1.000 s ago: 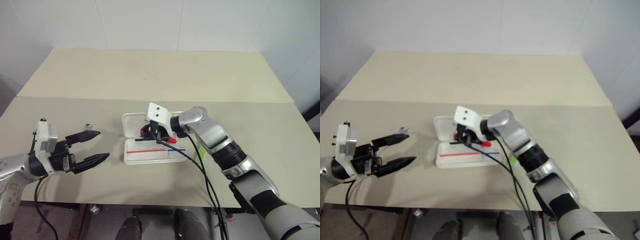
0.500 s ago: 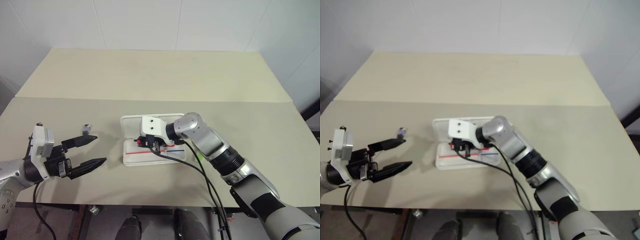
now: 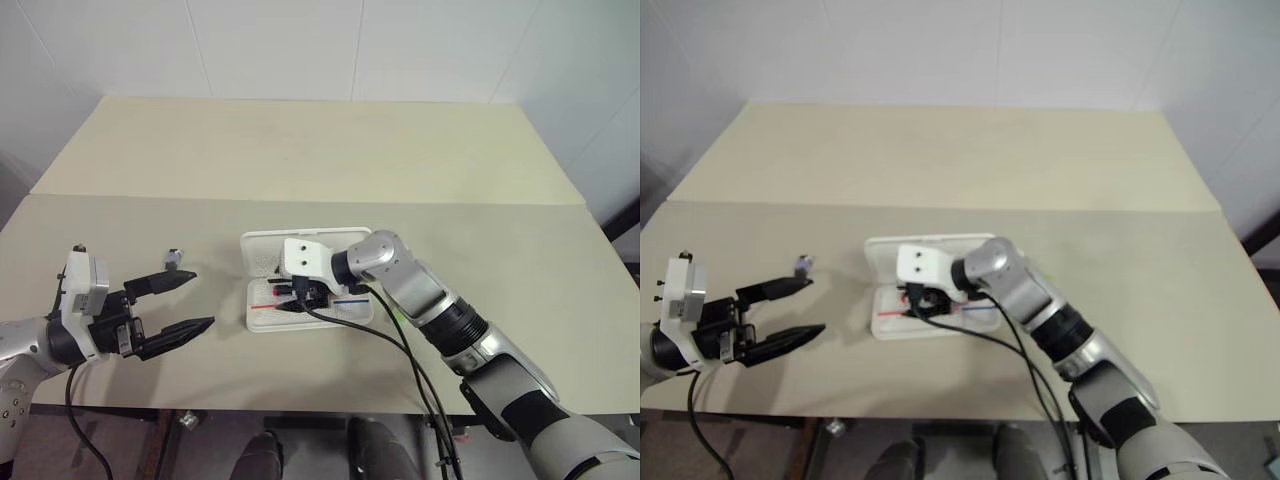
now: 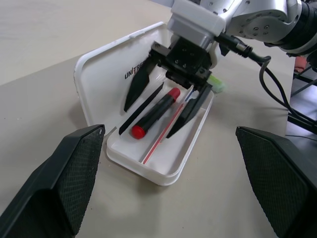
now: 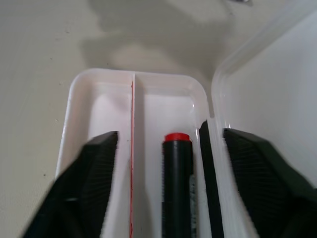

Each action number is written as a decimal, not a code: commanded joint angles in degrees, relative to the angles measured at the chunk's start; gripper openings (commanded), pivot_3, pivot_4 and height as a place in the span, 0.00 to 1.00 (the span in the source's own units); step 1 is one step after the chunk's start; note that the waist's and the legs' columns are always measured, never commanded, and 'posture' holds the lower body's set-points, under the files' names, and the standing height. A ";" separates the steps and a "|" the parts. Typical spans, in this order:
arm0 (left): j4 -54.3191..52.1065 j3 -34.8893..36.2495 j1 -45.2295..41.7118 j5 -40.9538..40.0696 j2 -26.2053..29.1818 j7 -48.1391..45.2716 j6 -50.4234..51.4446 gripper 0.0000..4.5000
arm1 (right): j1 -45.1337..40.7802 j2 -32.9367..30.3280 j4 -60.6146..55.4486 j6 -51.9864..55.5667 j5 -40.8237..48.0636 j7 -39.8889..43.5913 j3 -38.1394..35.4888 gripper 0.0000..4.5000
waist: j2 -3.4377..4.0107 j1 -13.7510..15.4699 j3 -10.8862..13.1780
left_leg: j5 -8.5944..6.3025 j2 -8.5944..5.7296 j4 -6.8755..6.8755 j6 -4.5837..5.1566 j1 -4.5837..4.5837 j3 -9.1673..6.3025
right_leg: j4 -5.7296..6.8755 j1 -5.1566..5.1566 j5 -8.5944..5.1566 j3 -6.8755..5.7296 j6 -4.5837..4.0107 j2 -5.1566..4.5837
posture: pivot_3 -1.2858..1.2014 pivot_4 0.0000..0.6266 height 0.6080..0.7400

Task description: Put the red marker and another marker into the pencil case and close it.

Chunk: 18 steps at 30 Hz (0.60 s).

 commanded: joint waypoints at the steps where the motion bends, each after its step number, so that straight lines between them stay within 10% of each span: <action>1: -1.50 1.20 0.19 -0.97 -0.02 -0.14 -0.23 1.00 | 0.36 -1.71 -4.46 1.57 2.24 2.21 -2.29 0.99 | 0.00 0.03 0.00 | 0.00 0.00 0.00 0.00 0.00 0.00 | 0.00 0.00 0.00 0.00 0.00 0.00 | 0.52 0.24 1.00; 18: -0.08 -1.59 -2.73 -0.06 -0.95 0.22 -0.98 1.00 | 2.69 -15.65 -10.11 6.77 11.82 11.40 -9.74 0.99 | 0.00 0.15 0.00 | 0.00 0.00 0.00 0.01 -0.01 0.00 | -0.06 0.03 -0.01 -0.01 0.00 -0.01 | 0.52 0.24 1.00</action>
